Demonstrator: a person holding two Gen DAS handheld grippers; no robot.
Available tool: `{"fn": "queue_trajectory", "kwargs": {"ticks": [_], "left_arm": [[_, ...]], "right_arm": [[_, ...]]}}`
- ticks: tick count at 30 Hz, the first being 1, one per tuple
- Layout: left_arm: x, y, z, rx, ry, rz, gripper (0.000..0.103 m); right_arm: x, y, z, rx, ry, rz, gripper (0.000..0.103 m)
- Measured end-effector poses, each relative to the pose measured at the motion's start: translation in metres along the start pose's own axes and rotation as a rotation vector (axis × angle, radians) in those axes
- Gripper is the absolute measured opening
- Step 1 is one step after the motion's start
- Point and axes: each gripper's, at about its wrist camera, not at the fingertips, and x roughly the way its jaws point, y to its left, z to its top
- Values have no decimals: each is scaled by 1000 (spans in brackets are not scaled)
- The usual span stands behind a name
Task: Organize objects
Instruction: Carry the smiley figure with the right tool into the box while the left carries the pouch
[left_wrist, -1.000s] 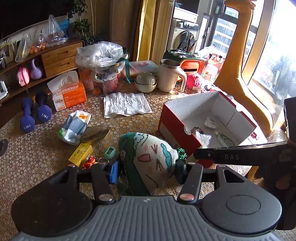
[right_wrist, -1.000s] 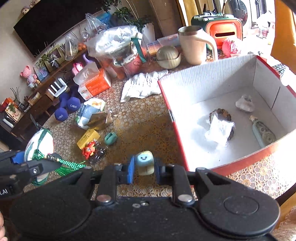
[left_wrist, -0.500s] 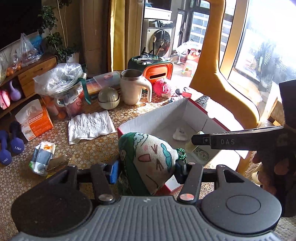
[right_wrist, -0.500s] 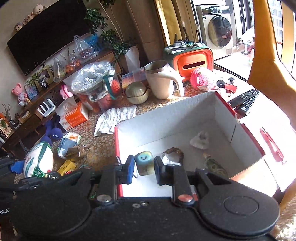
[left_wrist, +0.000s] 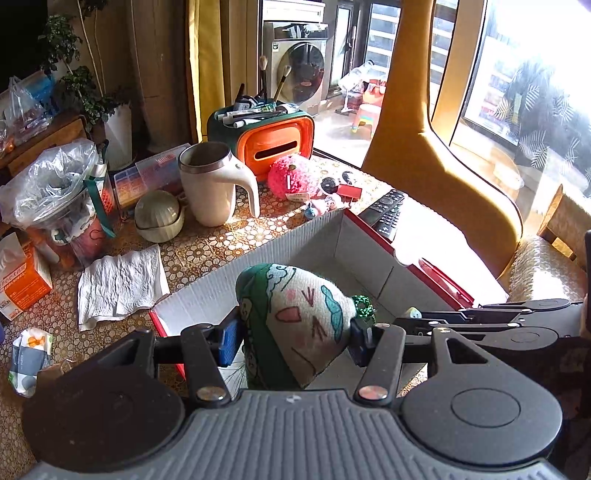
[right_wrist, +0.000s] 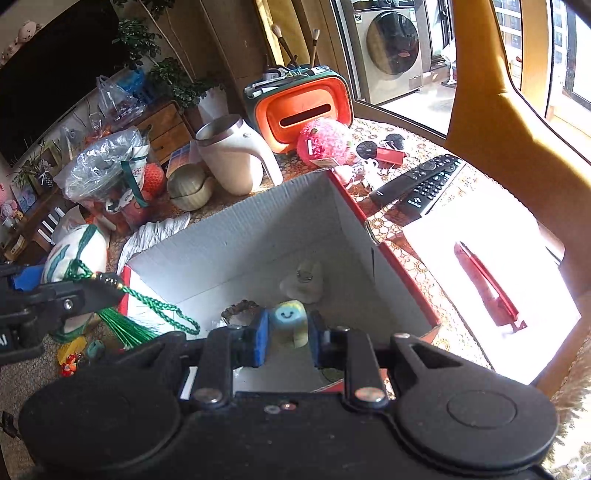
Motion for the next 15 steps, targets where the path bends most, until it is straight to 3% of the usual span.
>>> {"fn": "queue_trajectory", "kwargs": {"ticks": [8,15], "left_arm": [[79,14,-1,-64,135,31,56],[117,18,-8,-57,205,59,56]], "right_arm": [[40,1,-7,-133,96,44,21],[69,11,-15,-252,155,57,21]]}}
